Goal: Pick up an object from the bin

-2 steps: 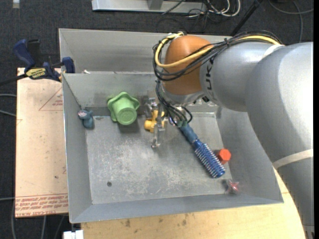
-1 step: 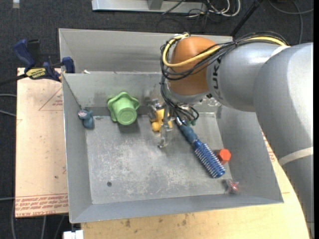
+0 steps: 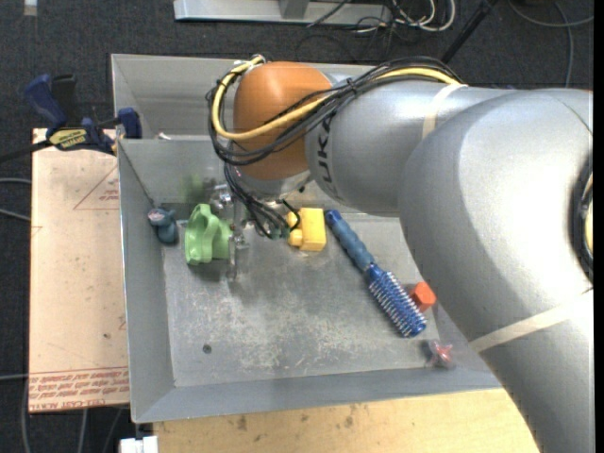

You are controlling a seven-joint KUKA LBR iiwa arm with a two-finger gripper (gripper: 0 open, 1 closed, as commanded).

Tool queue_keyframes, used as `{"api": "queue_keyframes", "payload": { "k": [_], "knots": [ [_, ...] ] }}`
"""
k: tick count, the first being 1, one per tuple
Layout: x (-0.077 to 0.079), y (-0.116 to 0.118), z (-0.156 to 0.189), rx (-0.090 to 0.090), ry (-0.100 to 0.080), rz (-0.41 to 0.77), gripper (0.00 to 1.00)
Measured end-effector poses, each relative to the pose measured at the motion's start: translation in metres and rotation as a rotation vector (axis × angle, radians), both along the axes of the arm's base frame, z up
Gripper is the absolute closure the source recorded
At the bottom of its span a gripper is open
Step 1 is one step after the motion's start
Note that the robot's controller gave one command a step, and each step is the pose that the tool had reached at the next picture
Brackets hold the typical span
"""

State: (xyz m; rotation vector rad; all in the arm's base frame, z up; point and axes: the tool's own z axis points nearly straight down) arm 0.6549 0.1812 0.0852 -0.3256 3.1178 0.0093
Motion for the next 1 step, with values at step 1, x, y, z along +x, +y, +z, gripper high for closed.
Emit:
{"api": "queue_keyframes", "payload": {
  "k": [1],
  "knots": [
    [-0.008, 0.0272, -0.0116, -0.002, 0.005, -0.31, 0.0]
  ]
}}
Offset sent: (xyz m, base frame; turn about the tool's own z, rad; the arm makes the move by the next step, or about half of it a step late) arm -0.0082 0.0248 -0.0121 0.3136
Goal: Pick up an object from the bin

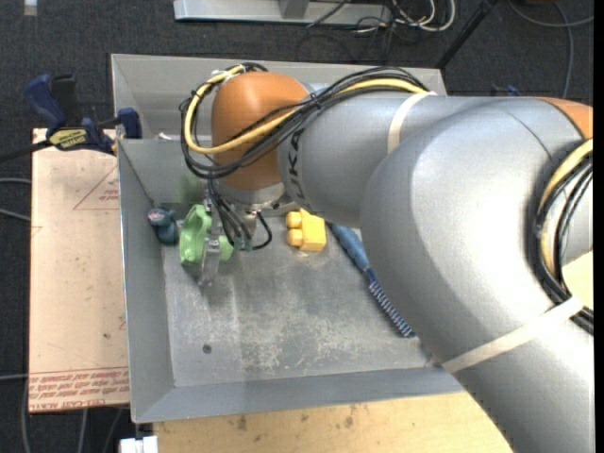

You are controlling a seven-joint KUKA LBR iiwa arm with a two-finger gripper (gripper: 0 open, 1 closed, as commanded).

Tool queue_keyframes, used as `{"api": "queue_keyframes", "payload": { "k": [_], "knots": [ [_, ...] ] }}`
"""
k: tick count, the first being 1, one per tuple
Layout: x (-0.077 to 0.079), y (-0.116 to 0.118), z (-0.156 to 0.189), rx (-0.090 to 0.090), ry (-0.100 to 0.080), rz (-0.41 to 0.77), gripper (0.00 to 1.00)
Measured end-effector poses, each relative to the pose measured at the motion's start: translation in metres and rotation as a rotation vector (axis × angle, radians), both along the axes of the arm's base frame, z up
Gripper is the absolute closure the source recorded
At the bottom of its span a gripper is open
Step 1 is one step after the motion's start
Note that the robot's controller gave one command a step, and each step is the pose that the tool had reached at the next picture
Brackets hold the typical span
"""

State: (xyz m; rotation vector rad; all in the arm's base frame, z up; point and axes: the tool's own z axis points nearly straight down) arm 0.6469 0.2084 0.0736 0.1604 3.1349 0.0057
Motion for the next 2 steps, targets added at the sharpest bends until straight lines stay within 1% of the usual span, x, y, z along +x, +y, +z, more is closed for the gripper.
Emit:
{"api": "queue_keyframes", "payload": {
  "k": [1, 2],
  "knots": [
    [0.0, -0.001, 0.0, -0.002, 0.0, 0.0, 1.0],
    [0.003, 0.002, 0.152, 0.0, -0.009, 0.023, 1.0]
  ]
}}
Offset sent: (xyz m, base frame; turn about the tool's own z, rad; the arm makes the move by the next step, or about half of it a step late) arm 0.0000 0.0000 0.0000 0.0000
